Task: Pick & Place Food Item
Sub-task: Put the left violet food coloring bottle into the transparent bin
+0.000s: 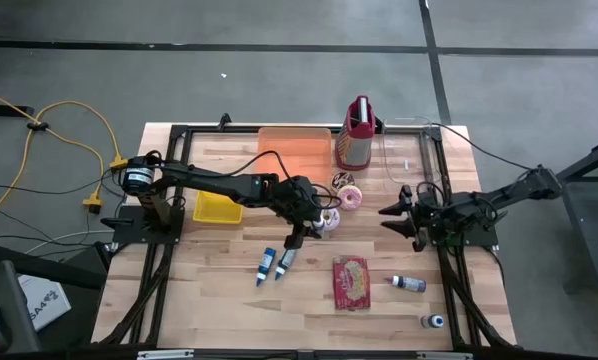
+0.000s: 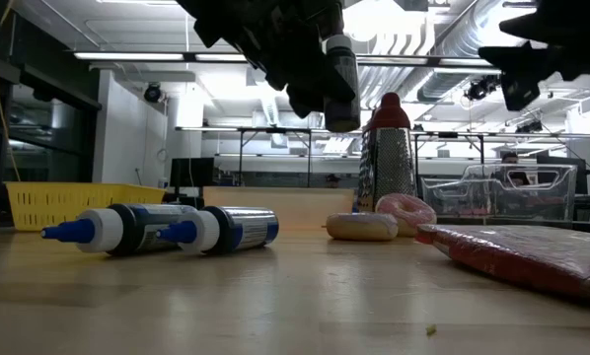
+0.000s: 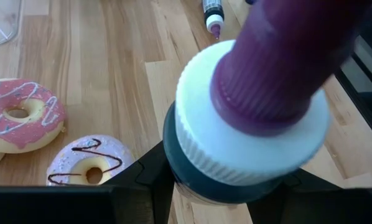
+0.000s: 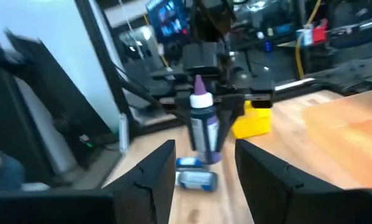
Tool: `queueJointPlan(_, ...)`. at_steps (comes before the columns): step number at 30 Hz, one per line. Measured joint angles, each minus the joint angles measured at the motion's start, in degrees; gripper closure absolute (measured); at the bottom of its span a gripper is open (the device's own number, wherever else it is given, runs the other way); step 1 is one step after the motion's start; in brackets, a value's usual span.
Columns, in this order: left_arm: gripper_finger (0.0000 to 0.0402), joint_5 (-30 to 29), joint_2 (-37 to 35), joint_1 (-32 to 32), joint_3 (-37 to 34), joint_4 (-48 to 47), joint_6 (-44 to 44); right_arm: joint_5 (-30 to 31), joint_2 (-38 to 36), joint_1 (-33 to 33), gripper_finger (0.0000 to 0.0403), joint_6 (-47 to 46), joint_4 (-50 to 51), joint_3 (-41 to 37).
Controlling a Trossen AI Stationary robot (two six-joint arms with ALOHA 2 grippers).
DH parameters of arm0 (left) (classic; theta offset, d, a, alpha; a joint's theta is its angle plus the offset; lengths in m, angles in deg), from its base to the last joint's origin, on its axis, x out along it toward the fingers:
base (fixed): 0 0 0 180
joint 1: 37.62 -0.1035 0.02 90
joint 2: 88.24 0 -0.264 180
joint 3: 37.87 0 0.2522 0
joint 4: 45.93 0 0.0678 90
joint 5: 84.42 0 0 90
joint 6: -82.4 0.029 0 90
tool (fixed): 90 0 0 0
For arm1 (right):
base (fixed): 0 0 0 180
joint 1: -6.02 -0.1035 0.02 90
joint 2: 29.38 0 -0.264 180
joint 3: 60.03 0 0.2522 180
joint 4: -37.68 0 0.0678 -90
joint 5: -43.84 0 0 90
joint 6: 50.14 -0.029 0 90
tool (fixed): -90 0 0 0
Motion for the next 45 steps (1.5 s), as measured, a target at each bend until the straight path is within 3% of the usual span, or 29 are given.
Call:
queueJointPlan(11, 0.0256, 0.0, 0.0, 0.2, 0.0, 0.0, -1.5, 2.7, 22.2, 0.5, 0.0250, 10.6, 7.6, 18.0)
queueJointPlan(19, 0.0256, -0.1, 0.0, 1.1, 0.0, 0.0, -1.7, -1.1, 34.4, 4.1, 0.0250, 13.5, 14.7, 29.9)
queueJointPlan(33, 0.0256, -5.1, 0.0, 2.4, 0.0, -0.1, -1.7, -5.0, 49.1, 7.5, 0.0250, 15.0, 13.4, 36.5)
queueJointPlan(45, 0.0256, -12.9, 0.0, 2.7, 0.0, -1.1, -1.4, -4.9, 54.4, 7.5, 0.0250, 16.0, 8.0, 37.5)
